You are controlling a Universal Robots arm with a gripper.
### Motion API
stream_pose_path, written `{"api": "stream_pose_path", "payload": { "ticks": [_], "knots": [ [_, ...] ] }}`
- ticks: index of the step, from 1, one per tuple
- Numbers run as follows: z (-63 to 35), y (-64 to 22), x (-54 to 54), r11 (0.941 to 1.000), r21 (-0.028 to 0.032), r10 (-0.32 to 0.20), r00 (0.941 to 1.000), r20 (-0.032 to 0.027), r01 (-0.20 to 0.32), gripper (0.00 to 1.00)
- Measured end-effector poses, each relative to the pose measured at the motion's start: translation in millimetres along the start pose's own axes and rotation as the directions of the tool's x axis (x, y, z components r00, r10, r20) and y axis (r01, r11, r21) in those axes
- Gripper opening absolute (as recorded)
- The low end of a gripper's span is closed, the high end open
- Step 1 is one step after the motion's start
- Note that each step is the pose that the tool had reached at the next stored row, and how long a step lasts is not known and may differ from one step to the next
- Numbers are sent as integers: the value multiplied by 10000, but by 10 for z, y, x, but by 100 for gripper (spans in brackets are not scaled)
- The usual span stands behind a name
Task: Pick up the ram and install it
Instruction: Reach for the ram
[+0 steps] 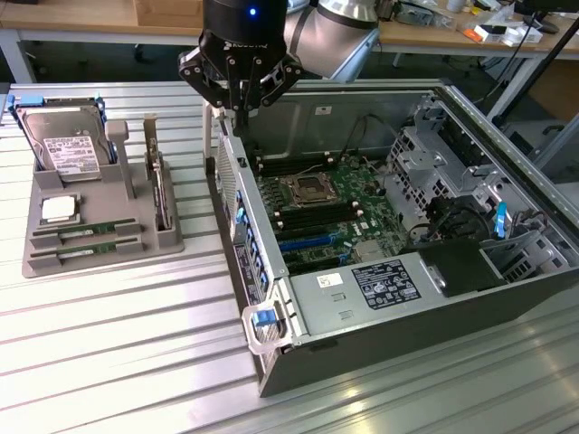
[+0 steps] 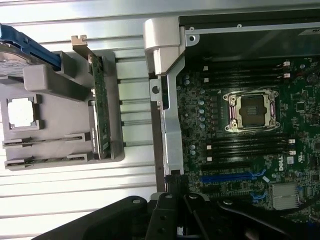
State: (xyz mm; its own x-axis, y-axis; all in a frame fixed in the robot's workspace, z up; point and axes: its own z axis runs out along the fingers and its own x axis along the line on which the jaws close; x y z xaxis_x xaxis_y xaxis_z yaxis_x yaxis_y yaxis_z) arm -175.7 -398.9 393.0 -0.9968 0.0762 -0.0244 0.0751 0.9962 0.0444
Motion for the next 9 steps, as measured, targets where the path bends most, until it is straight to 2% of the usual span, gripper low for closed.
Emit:
{"api": "stream_pose_path", "payload": {
  "ticks": [9],
  "knots": [
    [0, -10, 131, 10000, -1, 0, 10000, 0, 0, 11]
  ]
}}
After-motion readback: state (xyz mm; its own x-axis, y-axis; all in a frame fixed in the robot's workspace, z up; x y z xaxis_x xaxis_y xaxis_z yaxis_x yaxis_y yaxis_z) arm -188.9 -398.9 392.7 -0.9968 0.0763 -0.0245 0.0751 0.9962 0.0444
